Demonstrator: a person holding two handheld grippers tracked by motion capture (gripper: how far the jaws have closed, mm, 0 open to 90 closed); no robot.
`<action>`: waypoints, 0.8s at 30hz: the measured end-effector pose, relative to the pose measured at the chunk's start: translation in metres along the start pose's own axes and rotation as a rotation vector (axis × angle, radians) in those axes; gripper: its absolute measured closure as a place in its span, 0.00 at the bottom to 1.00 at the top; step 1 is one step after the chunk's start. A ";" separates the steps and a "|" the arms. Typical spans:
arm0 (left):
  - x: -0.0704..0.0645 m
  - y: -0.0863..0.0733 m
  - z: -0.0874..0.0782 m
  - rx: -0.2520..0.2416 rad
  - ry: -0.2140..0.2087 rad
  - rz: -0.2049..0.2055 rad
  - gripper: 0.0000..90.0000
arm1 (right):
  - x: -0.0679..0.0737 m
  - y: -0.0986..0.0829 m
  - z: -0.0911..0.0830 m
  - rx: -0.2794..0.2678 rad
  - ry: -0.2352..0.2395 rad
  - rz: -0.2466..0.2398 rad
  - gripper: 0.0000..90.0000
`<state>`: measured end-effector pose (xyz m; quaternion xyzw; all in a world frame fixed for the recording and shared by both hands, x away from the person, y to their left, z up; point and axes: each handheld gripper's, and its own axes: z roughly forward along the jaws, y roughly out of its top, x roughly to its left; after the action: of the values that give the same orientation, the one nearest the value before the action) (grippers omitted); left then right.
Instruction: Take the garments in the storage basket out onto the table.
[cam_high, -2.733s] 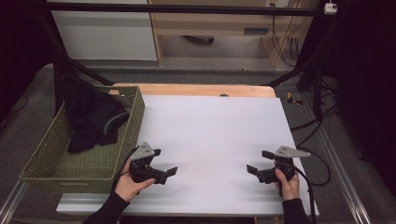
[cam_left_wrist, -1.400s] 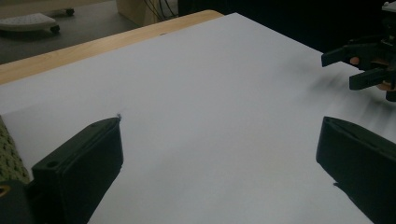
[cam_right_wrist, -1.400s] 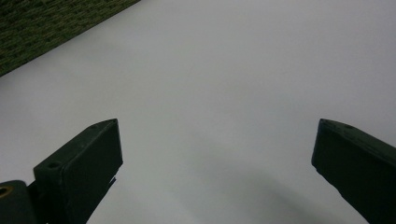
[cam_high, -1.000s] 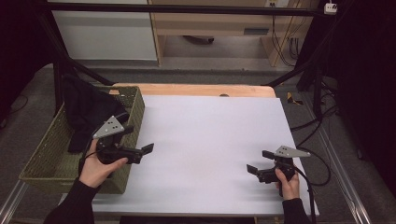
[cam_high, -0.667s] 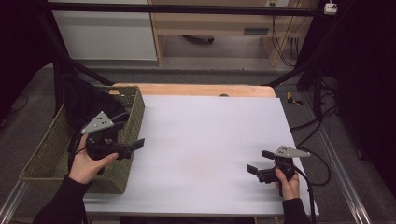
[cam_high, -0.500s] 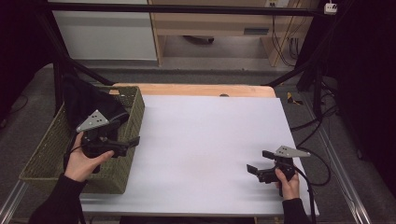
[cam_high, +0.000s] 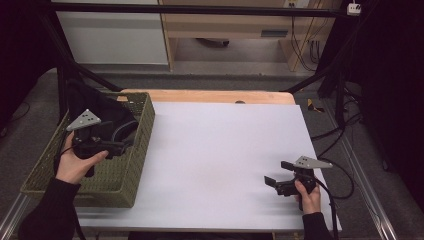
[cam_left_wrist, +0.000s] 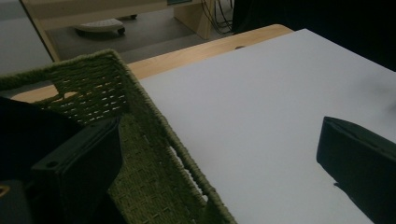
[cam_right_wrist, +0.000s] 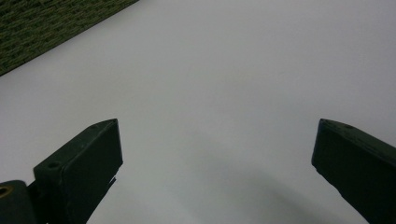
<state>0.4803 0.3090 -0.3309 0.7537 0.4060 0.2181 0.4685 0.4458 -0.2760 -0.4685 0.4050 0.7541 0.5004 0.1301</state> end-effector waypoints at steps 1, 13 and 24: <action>0.003 -0.001 0.000 0.000 0.005 -0.004 0.00 | 0.000 0.000 0.000 0.000 0.000 0.000 0.03; 0.031 -0.004 -0.003 -0.003 0.057 -0.032 0.00 | 0.000 0.000 0.000 0.002 -0.002 0.004 0.03; 0.057 -0.004 -0.003 0.015 0.114 -0.078 0.00 | 0.000 0.000 0.000 0.004 -0.003 0.005 0.03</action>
<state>0.5096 0.3583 -0.3364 0.7272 0.4626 0.2392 0.4471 0.4459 -0.2761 -0.4685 0.4080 0.7537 0.4987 0.1292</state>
